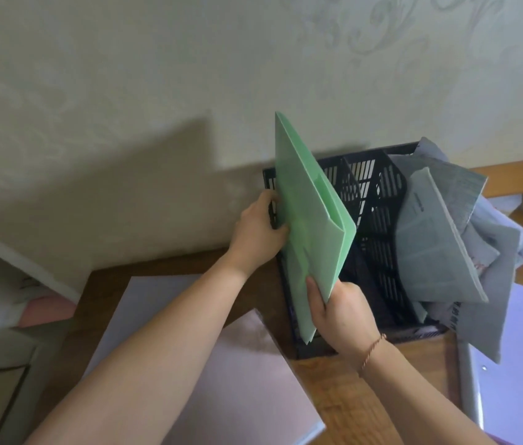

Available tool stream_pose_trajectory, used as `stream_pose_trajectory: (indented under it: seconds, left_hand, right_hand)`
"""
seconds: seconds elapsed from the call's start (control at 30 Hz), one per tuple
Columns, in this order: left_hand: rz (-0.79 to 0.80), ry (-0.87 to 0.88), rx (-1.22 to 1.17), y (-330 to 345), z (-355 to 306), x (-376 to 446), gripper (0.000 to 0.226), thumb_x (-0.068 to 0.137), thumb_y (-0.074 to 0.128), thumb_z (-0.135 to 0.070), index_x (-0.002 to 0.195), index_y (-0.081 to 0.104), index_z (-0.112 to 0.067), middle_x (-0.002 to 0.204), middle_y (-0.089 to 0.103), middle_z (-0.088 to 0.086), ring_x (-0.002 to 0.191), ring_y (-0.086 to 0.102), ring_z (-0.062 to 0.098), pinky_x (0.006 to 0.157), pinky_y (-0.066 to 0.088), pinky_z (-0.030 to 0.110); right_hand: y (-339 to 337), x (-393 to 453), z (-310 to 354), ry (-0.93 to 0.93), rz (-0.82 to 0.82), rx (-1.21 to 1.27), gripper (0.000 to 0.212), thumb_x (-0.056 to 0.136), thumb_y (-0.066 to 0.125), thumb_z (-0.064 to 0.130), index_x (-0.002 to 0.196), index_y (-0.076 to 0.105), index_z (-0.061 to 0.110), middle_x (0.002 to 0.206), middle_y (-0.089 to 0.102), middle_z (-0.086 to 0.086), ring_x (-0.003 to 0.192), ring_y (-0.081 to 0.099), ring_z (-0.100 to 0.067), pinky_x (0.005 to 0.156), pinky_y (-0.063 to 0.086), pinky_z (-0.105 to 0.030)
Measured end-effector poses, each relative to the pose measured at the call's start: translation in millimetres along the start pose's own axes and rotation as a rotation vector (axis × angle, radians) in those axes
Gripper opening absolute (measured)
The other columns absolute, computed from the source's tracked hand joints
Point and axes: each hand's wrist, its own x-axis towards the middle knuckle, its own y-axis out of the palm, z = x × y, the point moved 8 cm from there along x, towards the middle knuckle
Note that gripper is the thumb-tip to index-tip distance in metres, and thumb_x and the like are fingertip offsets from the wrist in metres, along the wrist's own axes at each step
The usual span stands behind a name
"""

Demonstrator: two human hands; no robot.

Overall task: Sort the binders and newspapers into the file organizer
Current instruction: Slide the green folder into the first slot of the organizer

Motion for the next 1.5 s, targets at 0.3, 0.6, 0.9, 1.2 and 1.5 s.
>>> stream_pose_trajectory:
  seconds: [0.3, 0.6, 0.9, 1.2, 1.5]
  left_hand:
    - [0.037, -0.038, 0.051, 3, 6, 2, 0.045, 0.076, 0.059, -0.029, 0.118, 0.046, -0.026, 0.095, 0.067, 0.003, 0.079, 0.066, 0.027, 0.071, 0.057, 0.039]
    - [0.075, -0.008, 0.162, 7, 5, 3, 0.035, 0.074, 0.05, -0.039, 0.103, 0.046, -0.02, 0.081, 0.058, -0.004, 0.079, 0.066, 0.027, 0.072, 0.057, 0.036]
    - [0.016, -0.016, 0.058, 4, 6, -2, 0.043, 0.077, 0.065, -0.029, 0.113, 0.041, -0.029, 0.095, 0.066, 0.01, 0.071, 0.062, 0.026, 0.065, 0.056, 0.036]
    - [0.021, -0.039, 0.061, 4, 6, -3, 0.044, 0.077, 0.066, -0.026, 0.111, 0.039, -0.031, 0.086, 0.066, 0.01, 0.057, 0.061, 0.021, 0.056, 0.054, 0.032]
    - [0.031, -0.018, 0.031, -6, -5, -3, 0.04, 0.086, 0.063, -0.019, 0.122, 0.047, -0.026, 0.093, 0.067, 0.008, 0.057, 0.062, 0.027, 0.057, 0.049, 0.031]
  right_hand:
    - [14, -1, 11, 0.011, 0.049, -0.014, 0.024, 0.082, 0.055, 0.011, 0.1, 0.055, -0.004, 0.044, 0.046, -0.002, 0.028, 0.044, -0.026, 0.031, 0.018, -0.017]
    - [16, -1, 13, -0.004, 0.015, -0.001, 0.049, 0.077, 0.061, 0.004, 0.119, 0.038, 0.007, 0.046, 0.048, -0.003, 0.029, 0.044, -0.024, 0.029, 0.035, -0.026]
    - [56, -29, -14, 0.116, 0.279, -0.075, 0.065, 0.087, 0.055, 0.031, 0.142, 0.026, 0.01, 0.085, 0.061, -0.004, 0.073, 0.063, -0.031, 0.057, 0.045, -0.033]
    - [87, -58, -44, 0.222, 0.532, -0.187, 0.061, 0.098, 0.046, 0.027, 0.147, 0.013, 0.012, 0.103, 0.066, -0.011, 0.088, 0.063, -0.029, 0.062, 0.041, -0.033]
    - [78, -52, -35, 0.132, 0.419, -0.071, 0.042, 0.097, 0.041, 0.039, 0.128, 0.043, 0.011, 0.101, 0.06, -0.004, 0.084, 0.062, -0.027, 0.06, 0.035, -0.029]
